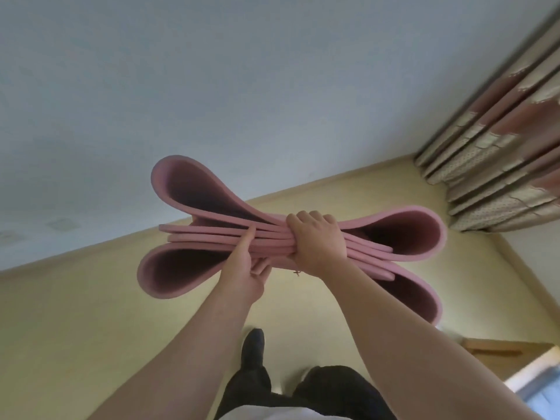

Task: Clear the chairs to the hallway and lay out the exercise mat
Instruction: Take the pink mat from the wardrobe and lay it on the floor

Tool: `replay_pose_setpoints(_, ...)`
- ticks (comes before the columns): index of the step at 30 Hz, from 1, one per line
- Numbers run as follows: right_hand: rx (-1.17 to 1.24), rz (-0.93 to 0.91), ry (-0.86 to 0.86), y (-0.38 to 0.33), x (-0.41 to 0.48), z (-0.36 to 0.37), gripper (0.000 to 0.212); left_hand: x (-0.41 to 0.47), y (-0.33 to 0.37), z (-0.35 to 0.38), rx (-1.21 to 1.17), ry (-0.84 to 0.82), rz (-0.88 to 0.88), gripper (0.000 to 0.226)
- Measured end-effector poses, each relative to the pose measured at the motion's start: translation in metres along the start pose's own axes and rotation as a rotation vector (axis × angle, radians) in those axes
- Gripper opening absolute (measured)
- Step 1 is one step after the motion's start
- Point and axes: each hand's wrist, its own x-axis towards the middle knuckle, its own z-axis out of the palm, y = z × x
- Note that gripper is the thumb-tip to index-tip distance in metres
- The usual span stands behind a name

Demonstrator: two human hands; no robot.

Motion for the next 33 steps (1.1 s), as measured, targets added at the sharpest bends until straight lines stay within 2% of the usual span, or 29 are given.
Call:
replay_pose_setpoints(1, -0.007, -0.015, -0.008, 0.011, 0.004, 0.006, 0.051, 0.008, -0.007, 0.004, -0.012, -0.005, 0.009, 0.059)
replay_pose_setpoints(6, 0.016, -0.073, -0.042, 0.063, 0.013, 0.050, 0.067, 0.049, -0.056, 0.020, 0.001, -0.037, 0.075, 0.050)
replay_pose_setpoints(10, 0.011, -0.135, -0.088, 0.104, 0.011, 0.109, 0.051, 0.094, -0.113, 0.026, -0.038, 0.030, 0.129, 0.049)
replay_pose_setpoints(13, 0.040, -0.159, -0.184, 0.141, 0.008, 0.178, 0.052, 0.151, -0.173, 0.025, -0.170, 0.070, 0.125, 0.033)
replay_pose_setpoints(16, 0.037, -0.186, -0.209, 0.153, 0.004, 0.211, 0.051, 0.181, -0.203, 0.014, -0.261, 0.118, 0.097, 0.025)
replay_pose_setpoints(19, 0.050, -0.210, -0.191, 0.174, 0.001, 0.289, 0.047, 0.243, -0.249, 0.001, -0.299, 0.156, 0.088, 0.012)
replay_pose_setpoints(24, 0.022, -0.194, -0.098, 0.203, -0.013, 0.404, 0.048, 0.332, -0.324, -0.022, -0.342, 0.164, 0.096, 0.013)
replay_pose_setpoints(33, -0.006, -0.077, -0.009, 0.240, -0.044, 0.529, 0.056, 0.425, -0.416, -0.033, -0.349, 0.198, 0.111, 0.021)
